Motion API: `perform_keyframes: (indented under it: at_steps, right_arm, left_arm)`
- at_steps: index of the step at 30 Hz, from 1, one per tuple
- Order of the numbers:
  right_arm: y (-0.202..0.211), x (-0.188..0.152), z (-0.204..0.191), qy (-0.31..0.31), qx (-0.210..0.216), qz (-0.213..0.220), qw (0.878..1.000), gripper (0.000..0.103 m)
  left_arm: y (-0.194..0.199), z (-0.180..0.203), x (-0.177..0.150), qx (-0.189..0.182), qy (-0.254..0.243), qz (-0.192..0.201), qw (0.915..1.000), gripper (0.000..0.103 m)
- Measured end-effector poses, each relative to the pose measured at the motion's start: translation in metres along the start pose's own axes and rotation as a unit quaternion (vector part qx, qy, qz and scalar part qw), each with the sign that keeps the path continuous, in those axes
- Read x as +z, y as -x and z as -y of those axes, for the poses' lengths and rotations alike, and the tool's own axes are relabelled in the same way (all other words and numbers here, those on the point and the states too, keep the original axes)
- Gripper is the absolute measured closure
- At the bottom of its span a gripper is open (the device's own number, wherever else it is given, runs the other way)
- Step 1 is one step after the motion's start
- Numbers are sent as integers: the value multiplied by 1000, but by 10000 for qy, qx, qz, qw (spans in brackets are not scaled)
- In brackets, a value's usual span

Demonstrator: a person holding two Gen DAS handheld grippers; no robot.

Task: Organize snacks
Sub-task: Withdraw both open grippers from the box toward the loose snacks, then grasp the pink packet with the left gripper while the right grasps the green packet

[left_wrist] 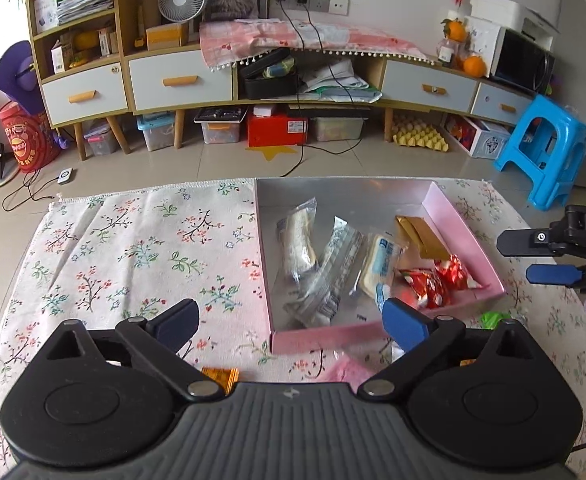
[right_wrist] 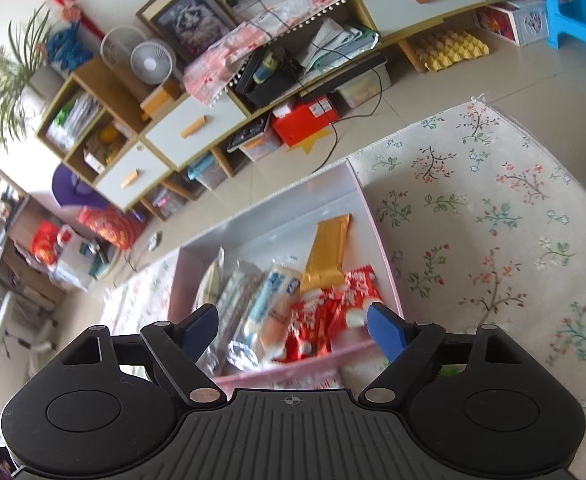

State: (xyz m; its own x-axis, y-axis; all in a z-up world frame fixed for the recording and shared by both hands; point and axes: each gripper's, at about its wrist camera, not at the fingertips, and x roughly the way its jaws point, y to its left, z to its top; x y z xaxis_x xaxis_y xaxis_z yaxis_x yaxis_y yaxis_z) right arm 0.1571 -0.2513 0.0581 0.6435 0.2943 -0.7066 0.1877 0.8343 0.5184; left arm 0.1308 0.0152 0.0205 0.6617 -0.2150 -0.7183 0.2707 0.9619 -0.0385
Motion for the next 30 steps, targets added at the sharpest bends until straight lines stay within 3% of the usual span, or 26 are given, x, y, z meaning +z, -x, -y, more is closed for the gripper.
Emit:
perform_keyframes:
  at_steps: [9,14,17,23,30]
  right_arm:
    - [8,-20,-6,125,-506,-345,9980,13]
    - [-6,-39,-3,216,-670,-857,9938,12]
    - [-3,-45,-12,601,-928,-786,9908,12]
    - [-6,-55,-18,731,-1080,-906,9873,12]
    - [-12,-57,-10,761,-1357,-920,9835,12]
  left_arm:
    - [2,-2,-28,-28,187,-220,9996,1]
    - [0,5,-41,166,-284,-333,9989,1]
    - [-2,7,-45,161,-451,-346,9983,1]
    - [-5,7,-50,26,-535,-278,9982,1]
    - [-18,4,-52,-290,-254,-391,9985,1]
